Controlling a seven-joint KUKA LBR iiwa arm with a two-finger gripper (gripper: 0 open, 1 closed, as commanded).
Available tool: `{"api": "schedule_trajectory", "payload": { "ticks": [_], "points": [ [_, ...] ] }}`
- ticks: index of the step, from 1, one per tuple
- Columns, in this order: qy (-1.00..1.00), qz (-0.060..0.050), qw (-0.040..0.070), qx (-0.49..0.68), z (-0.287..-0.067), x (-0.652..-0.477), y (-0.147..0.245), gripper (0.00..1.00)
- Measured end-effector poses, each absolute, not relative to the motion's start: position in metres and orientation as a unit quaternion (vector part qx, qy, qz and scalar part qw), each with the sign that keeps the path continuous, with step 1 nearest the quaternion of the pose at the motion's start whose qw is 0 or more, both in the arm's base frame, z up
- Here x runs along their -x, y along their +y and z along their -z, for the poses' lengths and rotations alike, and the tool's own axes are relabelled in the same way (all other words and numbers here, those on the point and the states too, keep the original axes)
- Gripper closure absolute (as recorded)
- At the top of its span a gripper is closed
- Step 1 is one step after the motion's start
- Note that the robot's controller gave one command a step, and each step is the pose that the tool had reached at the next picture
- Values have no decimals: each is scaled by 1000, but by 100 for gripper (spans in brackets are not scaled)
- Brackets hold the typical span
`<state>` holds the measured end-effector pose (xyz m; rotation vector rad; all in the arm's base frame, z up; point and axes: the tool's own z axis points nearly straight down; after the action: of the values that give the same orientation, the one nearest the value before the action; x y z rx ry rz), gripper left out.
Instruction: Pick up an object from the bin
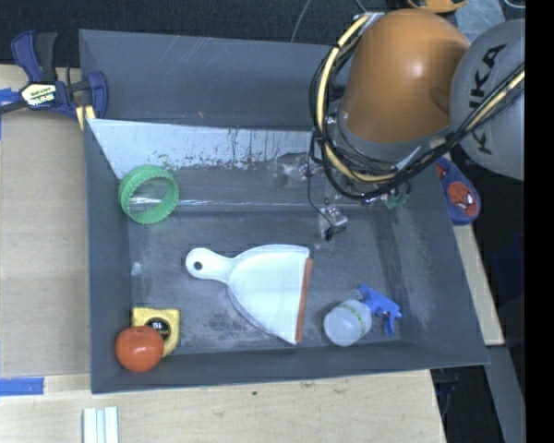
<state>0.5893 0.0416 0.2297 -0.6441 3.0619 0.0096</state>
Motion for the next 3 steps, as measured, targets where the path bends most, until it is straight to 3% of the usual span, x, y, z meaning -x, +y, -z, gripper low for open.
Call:
{"api": "schedule_trajectory", "payload": {
  "ticks": [1,2,3],
  "points": [
    [976,-5,5,217,-148,-603,97,0],
    [929,-5,4,371,-93,-562,75,0],
    [929,-4,6,371,-95,-564,76,100]
  ]
}}
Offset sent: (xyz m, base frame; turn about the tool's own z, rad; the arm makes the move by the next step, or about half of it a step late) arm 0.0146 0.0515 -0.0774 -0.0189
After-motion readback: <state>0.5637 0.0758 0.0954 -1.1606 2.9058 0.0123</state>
